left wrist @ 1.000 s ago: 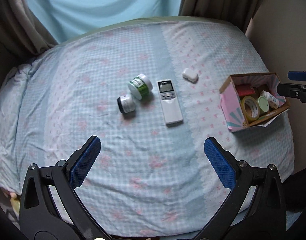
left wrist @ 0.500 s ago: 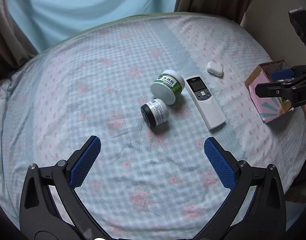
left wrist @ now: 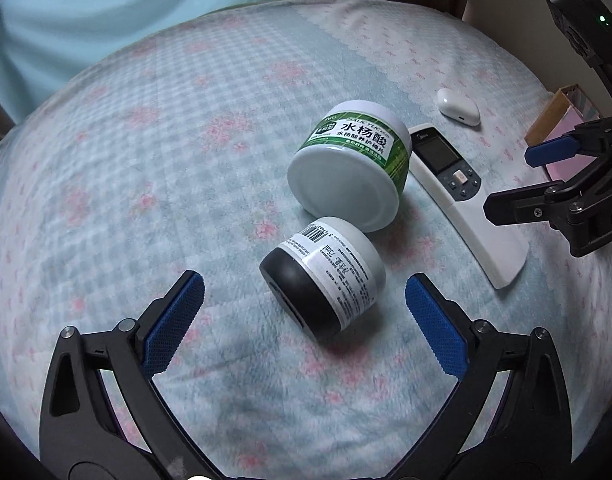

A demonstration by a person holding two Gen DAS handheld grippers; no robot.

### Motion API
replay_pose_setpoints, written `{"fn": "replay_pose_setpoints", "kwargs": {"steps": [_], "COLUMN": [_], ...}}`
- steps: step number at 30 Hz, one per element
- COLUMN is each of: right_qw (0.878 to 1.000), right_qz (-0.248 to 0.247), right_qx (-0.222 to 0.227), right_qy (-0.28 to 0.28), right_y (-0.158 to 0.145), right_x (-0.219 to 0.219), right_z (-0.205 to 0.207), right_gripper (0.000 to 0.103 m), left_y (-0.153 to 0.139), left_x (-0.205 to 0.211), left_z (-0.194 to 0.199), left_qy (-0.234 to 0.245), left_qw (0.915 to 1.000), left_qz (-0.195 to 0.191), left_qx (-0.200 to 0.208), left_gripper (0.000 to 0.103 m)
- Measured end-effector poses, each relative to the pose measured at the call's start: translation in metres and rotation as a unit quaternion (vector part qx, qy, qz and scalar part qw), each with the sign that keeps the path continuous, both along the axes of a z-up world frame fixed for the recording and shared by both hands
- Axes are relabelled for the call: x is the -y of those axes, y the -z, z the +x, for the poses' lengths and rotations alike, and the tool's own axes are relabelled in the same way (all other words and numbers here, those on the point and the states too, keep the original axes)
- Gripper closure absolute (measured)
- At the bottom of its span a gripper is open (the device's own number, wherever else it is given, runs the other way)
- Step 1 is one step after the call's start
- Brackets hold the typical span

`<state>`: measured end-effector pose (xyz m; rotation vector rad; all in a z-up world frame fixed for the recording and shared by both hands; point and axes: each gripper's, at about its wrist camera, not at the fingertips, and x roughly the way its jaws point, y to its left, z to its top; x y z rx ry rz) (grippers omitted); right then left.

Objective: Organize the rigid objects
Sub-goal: 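Reach left tool to the black-lidded jar while right tool approaches the white remote, then grasp the black-lidded jar with left tool while right tool grasps the white remote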

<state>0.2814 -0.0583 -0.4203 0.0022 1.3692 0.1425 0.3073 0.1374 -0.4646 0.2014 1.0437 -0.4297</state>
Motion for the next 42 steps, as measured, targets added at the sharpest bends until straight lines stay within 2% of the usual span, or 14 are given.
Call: {"fn": "replay_pose_setpoints", "kwargs": {"steps": [6,11,15,17,21,35,42], "right_qw": [1.000,0.999,0.999,0.999,0.999,0.998,0.998], "right_qz": [-0.012,-0.037,-0.034,-0.021,-0.023,0.022,0.041], "right_qx": [0.012,-0.005,-0.026,-0.030,-0.028,-0.028,-0.011], "right_qy": [0.013,0.014,0.028,0.034,0.024,0.048,0.052], "right_y": [0.019,0.032,0.038,0.040,0.037,0.016,-0.014], "right_x": [-0.006,-0.015,-0.017,-0.016,-0.024,-0.008,0.001], "right_z": [0.015,0.021,0.022,0.021,0.021,0.023,0.021], "right_gripper": [0.001,0.008,0.019,0.028,0.049,0.050,0.050], "left_y": [0.023,0.026,0.028,0.027,0.025,-0.002,-0.030], "left_x": [0.007,0.010,0.015,0.018,0.021,0.012,0.009], "left_z": [0.005,0.004,0.003,0.001,-0.004,-0.013,-0.019], "left_qy": [-0.003,-0.024,-0.032,-0.031,-0.026,-0.052,-0.067], "left_qw": [0.9999,0.9992,0.9990,0.9990,0.9988,0.9980,0.9966], "left_qz": [-0.009,-0.014,-0.004,0.001,0.012,-0.008,-0.015], "left_qx": [0.010,0.027,0.031,0.034,0.040,0.036,0.046], "left_gripper": [0.012,0.018,0.027,0.040,0.040,0.040,0.040]}}
